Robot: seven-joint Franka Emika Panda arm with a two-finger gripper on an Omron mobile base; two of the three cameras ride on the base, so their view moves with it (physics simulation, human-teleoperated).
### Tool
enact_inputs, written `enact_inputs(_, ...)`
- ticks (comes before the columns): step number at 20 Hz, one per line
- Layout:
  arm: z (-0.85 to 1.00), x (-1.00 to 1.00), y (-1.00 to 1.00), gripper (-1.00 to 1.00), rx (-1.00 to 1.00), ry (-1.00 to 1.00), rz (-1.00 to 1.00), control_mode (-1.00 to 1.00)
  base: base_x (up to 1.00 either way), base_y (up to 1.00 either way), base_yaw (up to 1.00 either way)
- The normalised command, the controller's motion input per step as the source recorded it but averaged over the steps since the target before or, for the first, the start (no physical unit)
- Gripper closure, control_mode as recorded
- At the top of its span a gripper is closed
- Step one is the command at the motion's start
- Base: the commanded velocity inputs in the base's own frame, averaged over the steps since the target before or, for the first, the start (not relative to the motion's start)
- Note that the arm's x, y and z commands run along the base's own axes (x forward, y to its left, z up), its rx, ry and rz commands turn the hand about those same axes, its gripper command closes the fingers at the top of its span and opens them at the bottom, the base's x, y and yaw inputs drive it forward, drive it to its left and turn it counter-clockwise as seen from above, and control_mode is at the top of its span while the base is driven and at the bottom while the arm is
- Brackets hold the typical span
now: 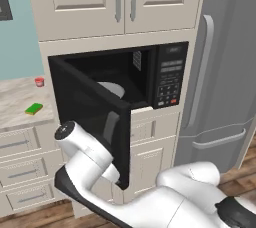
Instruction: Place the sponge inside the microwave to prepare for sanitizing.
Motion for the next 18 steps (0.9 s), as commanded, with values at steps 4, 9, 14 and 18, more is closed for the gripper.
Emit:
enact_inputs(4,-0.46,0.0,0.84,1.0,0.0,0.0,-0.29,-1.0,0.0,0.0,0.0)
enact_inputs(9,-0.44,0.0,0.6,1.0,0.0,0.02,-0.24,-1.0,0.0,0.0,0.0)
enact_inputs(14,-0.37,0.0,0.45,1.0,0.0,0.0,-0.21,-1.0,0.0,0.0,0.0)
enact_inputs(18,-0.3,0.0,0.44,1.0,0.01,0.0,-0.21,-1.0,0.0,0.0,0.0)
